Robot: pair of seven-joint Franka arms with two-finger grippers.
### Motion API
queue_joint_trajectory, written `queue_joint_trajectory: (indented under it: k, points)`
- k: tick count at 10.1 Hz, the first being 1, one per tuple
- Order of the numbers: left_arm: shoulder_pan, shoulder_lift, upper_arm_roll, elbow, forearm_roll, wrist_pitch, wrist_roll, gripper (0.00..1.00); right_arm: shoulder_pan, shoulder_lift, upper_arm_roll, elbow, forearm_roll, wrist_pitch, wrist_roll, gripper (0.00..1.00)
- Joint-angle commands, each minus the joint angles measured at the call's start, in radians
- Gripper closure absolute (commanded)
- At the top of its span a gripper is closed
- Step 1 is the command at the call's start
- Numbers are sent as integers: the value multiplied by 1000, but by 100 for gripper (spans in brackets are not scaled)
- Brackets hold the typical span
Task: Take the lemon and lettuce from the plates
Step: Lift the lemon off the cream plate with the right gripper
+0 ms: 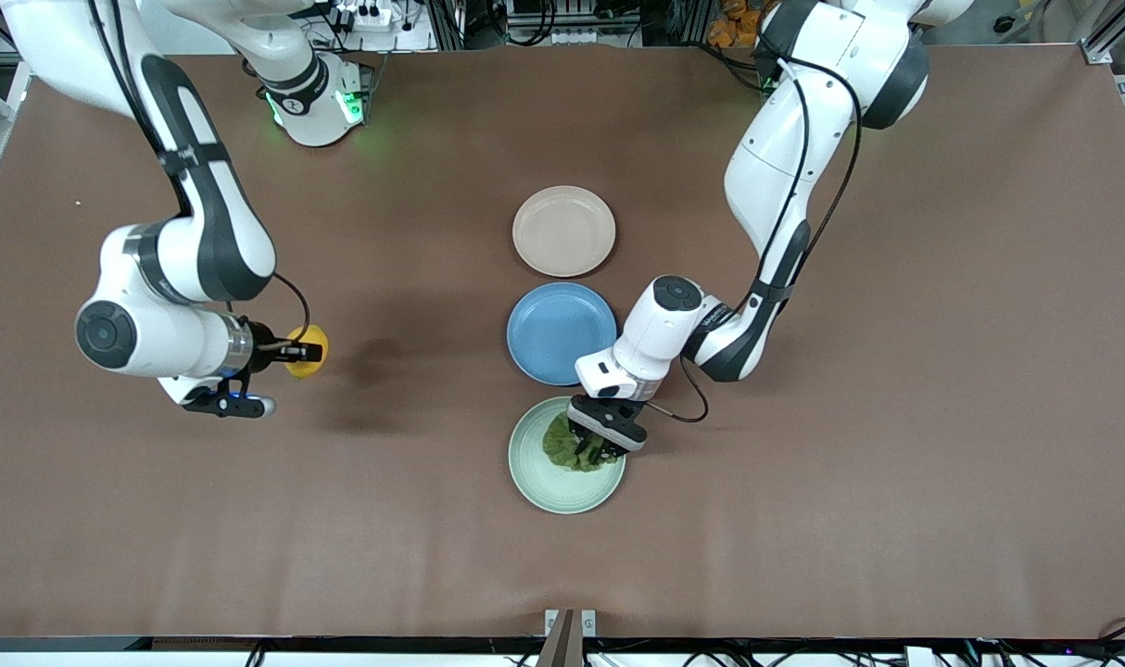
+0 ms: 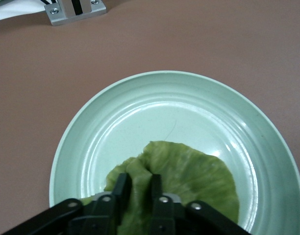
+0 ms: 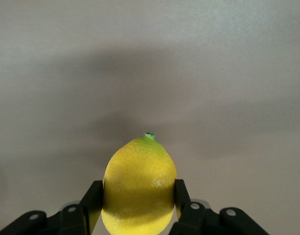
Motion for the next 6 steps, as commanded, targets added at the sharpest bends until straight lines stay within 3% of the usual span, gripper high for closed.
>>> queue_joint_trajectory:
  k: [1, 2, 4, 6]
  points:
    - [-6, 8, 34, 4, 29, -5, 8, 90, -13, 11, 7, -17, -18, 23, 47, 100]
    - [-6, 3, 34, -6, 35, -5, 8, 100, -9, 25, 7, -18, -18, 35, 115, 100]
    - [-14, -11, 32, -17, 35, -47, 2, 100, -18, 34, 6, -18, -21, 33, 125, 100]
    - [-31, -55, 29, -16, 21, -170, -30, 100, -19, 56, 4, -18, -24, 29, 127, 100]
